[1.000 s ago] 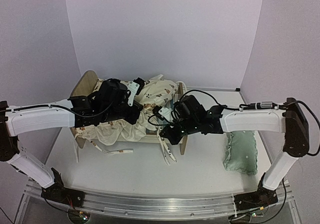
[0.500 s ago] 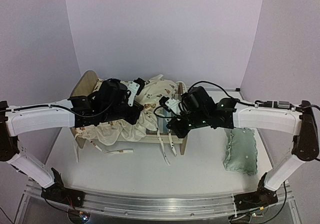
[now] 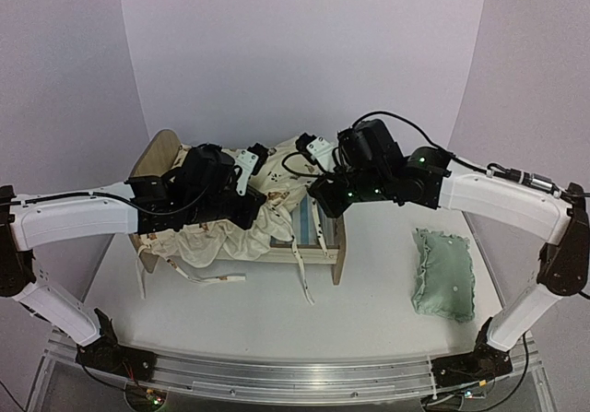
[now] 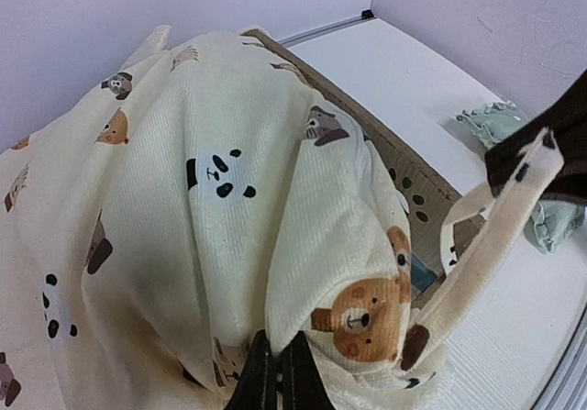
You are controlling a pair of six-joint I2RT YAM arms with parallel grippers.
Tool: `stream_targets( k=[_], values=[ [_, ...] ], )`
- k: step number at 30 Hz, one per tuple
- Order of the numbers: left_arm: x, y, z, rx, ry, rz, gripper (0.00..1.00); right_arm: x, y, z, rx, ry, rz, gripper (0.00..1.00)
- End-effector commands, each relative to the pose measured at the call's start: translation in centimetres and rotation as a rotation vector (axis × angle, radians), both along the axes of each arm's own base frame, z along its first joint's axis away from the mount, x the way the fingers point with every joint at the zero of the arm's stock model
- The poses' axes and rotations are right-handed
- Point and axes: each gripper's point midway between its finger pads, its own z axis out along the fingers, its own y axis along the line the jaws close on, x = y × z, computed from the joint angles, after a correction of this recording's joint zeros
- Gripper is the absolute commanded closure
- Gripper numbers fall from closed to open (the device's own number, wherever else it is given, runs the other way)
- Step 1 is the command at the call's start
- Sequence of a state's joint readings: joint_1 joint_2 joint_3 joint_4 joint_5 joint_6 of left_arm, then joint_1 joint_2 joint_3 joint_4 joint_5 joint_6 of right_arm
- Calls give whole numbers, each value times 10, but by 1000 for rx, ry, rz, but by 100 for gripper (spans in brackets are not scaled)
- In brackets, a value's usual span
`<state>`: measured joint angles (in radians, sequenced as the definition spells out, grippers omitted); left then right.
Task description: Set up the pet bed
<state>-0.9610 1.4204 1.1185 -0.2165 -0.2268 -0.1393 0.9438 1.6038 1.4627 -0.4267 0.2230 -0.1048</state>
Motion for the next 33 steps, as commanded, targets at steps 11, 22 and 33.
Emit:
stream_targets(
  k=[11, 22, 33],
  values=[
    [8, -15, 18, -65, -4, -19, 100, 48, -18, -1, -33, -19, -108, 100],
    [7, -25, 9, -64, 20, -49, 100, 63, -28, -14, -47, 4, -140, 100],
    [5, -32, -2, -66, 48, -73, 100, 92, -18, -26, -81, 16, -138, 100]
  ],
)
